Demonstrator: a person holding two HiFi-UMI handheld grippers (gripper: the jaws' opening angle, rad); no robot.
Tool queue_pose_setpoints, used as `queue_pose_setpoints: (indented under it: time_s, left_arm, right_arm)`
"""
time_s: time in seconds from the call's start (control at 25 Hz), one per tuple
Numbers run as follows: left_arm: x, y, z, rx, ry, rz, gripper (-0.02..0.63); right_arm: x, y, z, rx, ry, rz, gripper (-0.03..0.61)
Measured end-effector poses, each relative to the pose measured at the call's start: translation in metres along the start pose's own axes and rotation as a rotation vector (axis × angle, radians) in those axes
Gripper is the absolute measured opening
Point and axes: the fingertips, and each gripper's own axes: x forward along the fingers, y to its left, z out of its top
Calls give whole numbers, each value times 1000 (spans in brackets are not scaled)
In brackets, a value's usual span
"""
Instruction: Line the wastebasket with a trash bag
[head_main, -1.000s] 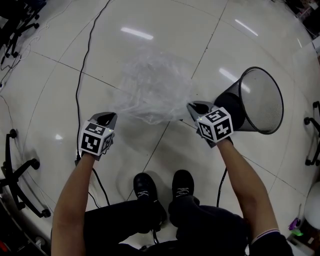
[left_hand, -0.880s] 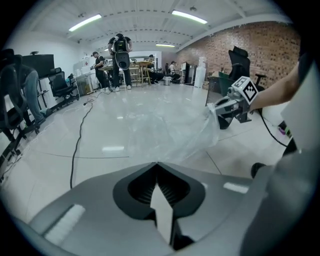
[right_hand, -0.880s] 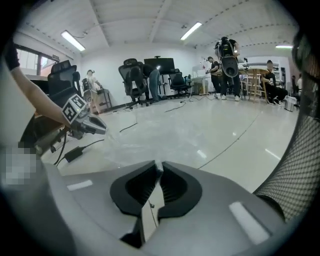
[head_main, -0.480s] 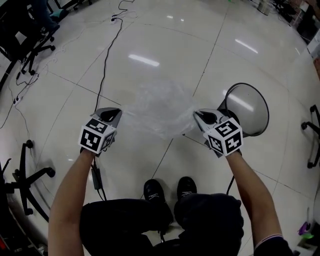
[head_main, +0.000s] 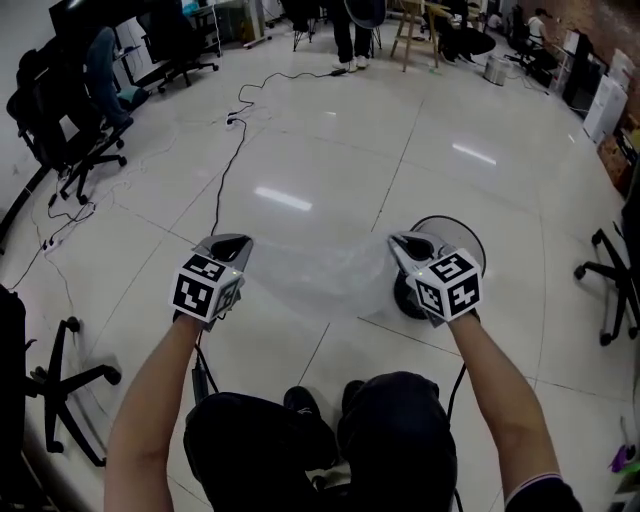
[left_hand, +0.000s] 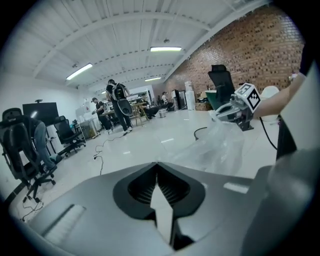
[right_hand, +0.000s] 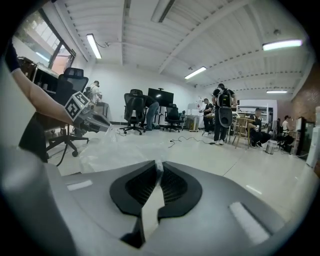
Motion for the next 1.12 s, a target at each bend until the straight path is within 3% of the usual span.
queue_pose_setpoints:
  time_s: [0.48, 0.84, 1.12]
  left_arm:
    - [-65, -22, 121, 46, -178, 32, 12]
    - [-51, -52, 193, 62, -255, -2, 12]
    - [-32, -85, 245, 91, -303, -28, 12]
  right_arm:
    - [-103, -26, 81, -71, -98, -136, 2]
    - [-175, -80, 107, -85, -134, -288, 2]
    - [-214, -124, 106, -77, -153, -353, 2]
